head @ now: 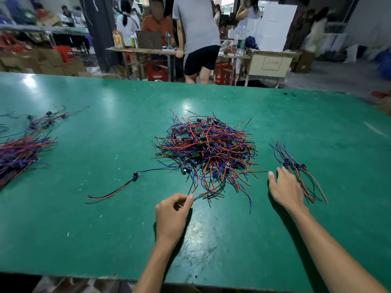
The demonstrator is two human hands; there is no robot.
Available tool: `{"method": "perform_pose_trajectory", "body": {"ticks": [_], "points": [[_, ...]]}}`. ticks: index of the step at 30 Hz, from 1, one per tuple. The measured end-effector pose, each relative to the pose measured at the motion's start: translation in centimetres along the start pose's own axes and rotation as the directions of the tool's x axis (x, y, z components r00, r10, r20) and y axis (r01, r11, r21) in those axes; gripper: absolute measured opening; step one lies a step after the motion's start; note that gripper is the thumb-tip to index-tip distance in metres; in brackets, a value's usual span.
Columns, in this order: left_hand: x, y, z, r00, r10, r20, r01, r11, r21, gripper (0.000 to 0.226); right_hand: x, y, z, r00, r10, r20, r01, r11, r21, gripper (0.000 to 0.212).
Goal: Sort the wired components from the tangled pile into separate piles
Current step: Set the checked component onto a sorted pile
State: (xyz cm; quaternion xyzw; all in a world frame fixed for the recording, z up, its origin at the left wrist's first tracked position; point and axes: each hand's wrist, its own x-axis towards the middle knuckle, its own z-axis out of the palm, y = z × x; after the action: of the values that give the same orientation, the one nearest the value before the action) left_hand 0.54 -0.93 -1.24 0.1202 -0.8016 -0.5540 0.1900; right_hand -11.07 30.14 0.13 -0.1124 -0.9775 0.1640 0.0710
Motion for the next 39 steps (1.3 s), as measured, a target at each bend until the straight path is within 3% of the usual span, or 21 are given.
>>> {"method": "perform_pose_trajectory", "body": {"ticks": [2, 7, 11, 13, 16, 18, 19, 21, 24, 28, 33, 39], "points": [[0.0, 0.1, 0.0, 1.0, -0.004, 0.0, 0.004, 1.0, -0.003, 0.021, 0.6, 0.1, -0.7, 1.0, -0.018, 0.004, 0.018, 1.0, -0.009, 0.051], [-0.1, 0.3, -0.1, 1.0, -0.006, 0.002, 0.006, 1.0, -0.015, 0.024, -1.3, -3.1, -1.4, 0.956, -0.168, -0.242, 0.203, 0.97, 0.131, 0.022], [-0.2, 0.5, -0.1, 1.0, 0.015, 0.021, -0.014, 0.999, -0.032, 0.026, -4.9, -7.3, 0.5, 0.943, -0.32, -0.091, 0.332, 0.926, 0.179, 0.02], [-0.3, 0.5, -0.1, 1.0, 0.013, 0.021, -0.012, 0.999, -0.036, 0.027, -5.8, -8.6, 1.8, 0.948, -0.308, -0.081, 0.318, 0.93, 0.184, 0.023], [-0.6, 0.6, -0.1, 1.0, 0.006, 0.019, -0.005, 0.999, -0.05, 0.028, -6.2, -10.3, 2.5, 0.94, -0.24, -0.242, 0.295, 0.929, 0.225, 0.014], [-0.7, 0.7, -0.2, 1.0, 0.022, 0.018, -0.022, 1.0, -0.007, 0.027, -6.0, -11.6, 2.5, 0.89, -0.272, -0.365, 0.358, 0.914, 0.191, 0.01], [-0.8, 0.8, -0.3, 0.999, 0.043, 0.01, -0.043, 0.999, 0.03, 0.026, -5.7, -12.2, 2.4, 0.888, -0.298, -0.351, 0.377, 0.908, 0.182, 0.013], [-0.9, 1.0, -0.4, 0.996, 0.092, -0.012, -0.091, 0.993, 0.077, 0.024, -4.9, -13.4, 2.5, 0.925, -0.324, -0.198, 0.355, 0.923, 0.148, 0.029], [-1.1, 1.1, -0.5, 0.992, 0.123, -0.033, -0.119, 0.987, 0.105, 0.023, -3.7, -14.0, 3.1, 0.968, -0.251, -0.021, 0.251, 0.967, 0.039, 0.045], [-1.2, 1.3, -0.5, 0.991, 0.118, -0.059, -0.112, 0.989, 0.092, 0.022, -3.4, -14.1, 3.8, 0.981, -0.18, -0.068, 0.183, 0.982, 0.044, 0.033], [-1.2, 1.3, -0.6, 0.993, 0.11, -0.041, -0.107, 0.991, 0.086, 0.023, -4.4, -13.1, 3.6, 0.989, -0.053, -0.139, 0.091, 0.954, 0.286, 0.026], [-1.2, 1.3, -0.5, 0.993, 0.115, -0.035, -0.112, 0.99, 0.08, 0.024, -5.5, -12.6, 2.5, 0.99, 0.08, -0.117, -0.007, 0.855, 0.519, 0.027]]}}
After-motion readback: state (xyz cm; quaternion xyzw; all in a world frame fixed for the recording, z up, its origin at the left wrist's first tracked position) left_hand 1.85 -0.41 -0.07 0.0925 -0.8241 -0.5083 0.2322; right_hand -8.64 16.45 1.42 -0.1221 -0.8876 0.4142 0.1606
